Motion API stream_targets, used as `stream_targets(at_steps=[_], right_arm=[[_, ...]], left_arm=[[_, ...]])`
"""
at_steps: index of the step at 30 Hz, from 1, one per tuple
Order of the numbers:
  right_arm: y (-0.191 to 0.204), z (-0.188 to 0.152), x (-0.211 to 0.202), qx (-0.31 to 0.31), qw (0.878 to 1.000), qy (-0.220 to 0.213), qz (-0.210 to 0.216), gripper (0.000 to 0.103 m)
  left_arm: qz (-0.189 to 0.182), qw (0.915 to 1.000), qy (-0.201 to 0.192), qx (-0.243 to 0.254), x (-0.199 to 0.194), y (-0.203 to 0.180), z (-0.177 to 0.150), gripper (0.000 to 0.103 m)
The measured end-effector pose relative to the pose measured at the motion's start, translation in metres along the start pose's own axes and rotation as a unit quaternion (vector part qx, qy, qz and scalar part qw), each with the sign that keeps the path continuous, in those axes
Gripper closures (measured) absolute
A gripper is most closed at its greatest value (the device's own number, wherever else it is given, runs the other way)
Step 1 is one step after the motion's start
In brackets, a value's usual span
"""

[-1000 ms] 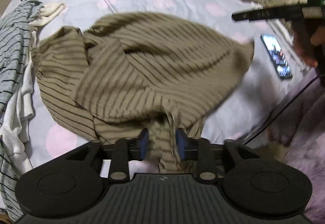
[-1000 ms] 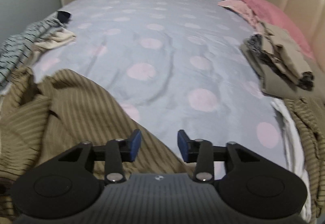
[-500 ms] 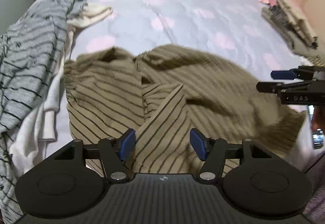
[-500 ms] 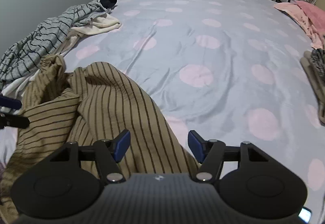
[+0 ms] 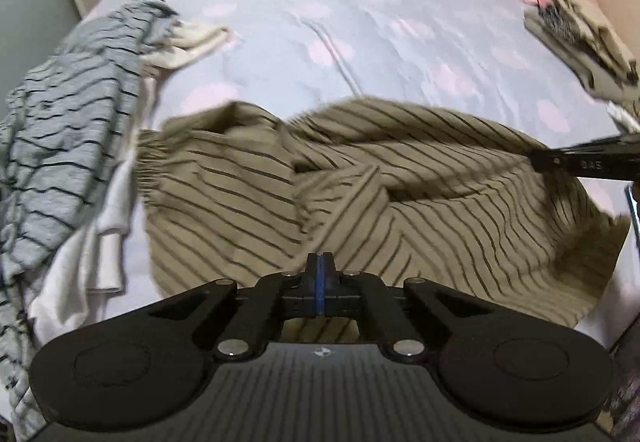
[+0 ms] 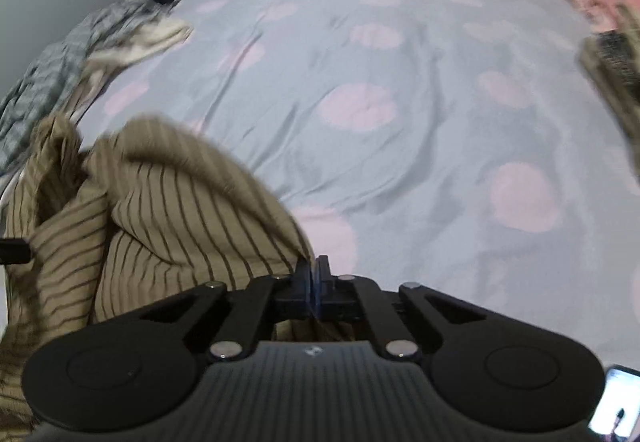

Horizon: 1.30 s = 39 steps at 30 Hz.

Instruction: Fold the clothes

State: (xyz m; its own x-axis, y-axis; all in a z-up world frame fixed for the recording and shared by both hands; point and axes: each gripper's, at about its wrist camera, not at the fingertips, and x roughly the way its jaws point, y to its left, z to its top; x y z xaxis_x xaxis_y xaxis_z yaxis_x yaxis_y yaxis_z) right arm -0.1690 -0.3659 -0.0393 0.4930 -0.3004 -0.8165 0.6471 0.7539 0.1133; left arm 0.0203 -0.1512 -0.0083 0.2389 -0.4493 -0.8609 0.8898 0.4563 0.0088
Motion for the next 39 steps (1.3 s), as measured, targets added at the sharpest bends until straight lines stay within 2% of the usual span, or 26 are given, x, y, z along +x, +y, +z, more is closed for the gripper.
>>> stream_targets(at_steps=[3, 8, 11, 15, 17, 18, 19, 20, 22, 23, 26, 28, 30, 34, 36, 38, 39], right_arm=[[-0.016, -0.001, -0.025, 0.027, 0.999, -0.011, -0.028, 0.102], [-0.049, -0.020, -0.067, 0.054, 0.987, -0.019, -0.148, 0.102], [-0.071, -0.034, -0.085, 0.082, 0.981, -0.010, -0.175, 0.102], [-0.083, -0.049, -0.092, 0.087, 0.981, 0.002, -0.171, 0.099], [-0.082, -0.051, -0.097, 0.082, 0.982, -0.011, -0.168, 0.092], [-0.081, -0.050, -0.100, 0.078, 0.983, -0.020, -0.162, 0.092], [-0.078, -0.048, -0.103, 0.075, 0.985, -0.028, -0.153, 0.084], [-0.074, -0.046, -0.106, 0.071, 0.986, -0.036, -0.144, 0.064], [-0.070, -0.038, -0.109, 0.061, 0.990, -0.053, -0.116, 0.053], [-0.067, -0.033, -0.109, 0.051, 0.992, -0.057, -0.101, 0.052], [-0.057, -0.018, -0.097, -0.004, 0.997, -0.055, -0.058, 0.042], [-0.051, -0.011, -0.086, -0.038, 0.997, -0.051, -0.035, 0.040], [-0.050, -0.006, -0.071, -0.047, 0.998, -0.045, -0.018, 0.038], [-0.055, 0.002, -0.041, -0.029, 0.999, -0.034, -0.007, 0.035], [-0.062, 0.006, -0.025, -0.009, 1.000, -0.023, -0.004, 0.035], [-0.072, 0.007, -0.012, 0.019, 1.000, -0.011, -0.003, 0.035], [-0.077, 0.006, -0.007, 0.032, 0.999, -0.008, -0.003, 0.035]], left_arm=[[-0.003, 1.0000, -0.006, -0.003, -0.014, 0.003, -0.005, 0.103], [-0.024, 0.9997, -0.004, -0.007, -0.018, -0.001, -0.010, 0.103], [-0.028, 0.9995, -0.013, 0.007, -0.020, -0.014, -0.009, 0.103], [-0.050, 0.9973, -0.033, 0.043, -0.024, -0.039, -0.003, 0.088], [-0.063, 0.9948, -0.040, 0.069, -0.024, -0.056, -0.001, 0.087], [-0.071, 0.9933, -0.042, 0.081, -0.021, -0.065, 0.000, 0.086], [-0.080, 0.9916, -0.042, 0.093, -0.019, -0.073, 0.002, 0.082], [-0.085, 0.9902, -0.044, 0.101, -0.015, -0.080, 0.003, 0.077], [-0.091, 0.9871, -0.056, 0.120, -0.007, -0.095, 0.006, 0.054], [-0.093, 0.9855, -0.059, 0.129, -0.002, -0.102, 0.007, 0.052], [-0.099, 0.9810, -0.054, 0.158, 0.014, -0.121, 0.009, 0.052], [-0.095, 0.9830, -0.043, 0.151, 0.027, -0.128, 0.010, 0.052], [-0.105, 0.9823, -0.041, 0.149, 0.038, -0.131, 0.010, 0.052], [-0.088, 0.9810, -0.056, 0.164, 0.052, -0.139, 0.007, 0.052], [-0.091, 0.9804, -0.055, 0.166, 0.060, -0.140, 0.007, 0.052], [-0.092, 0.9806, -0.045, 0.167, 0.066, -0.140, 0.008, 0.054], [-0.094, 0.9810, -0.038, 0.165, 0.069, -0.140, 0.008, 0.060]])
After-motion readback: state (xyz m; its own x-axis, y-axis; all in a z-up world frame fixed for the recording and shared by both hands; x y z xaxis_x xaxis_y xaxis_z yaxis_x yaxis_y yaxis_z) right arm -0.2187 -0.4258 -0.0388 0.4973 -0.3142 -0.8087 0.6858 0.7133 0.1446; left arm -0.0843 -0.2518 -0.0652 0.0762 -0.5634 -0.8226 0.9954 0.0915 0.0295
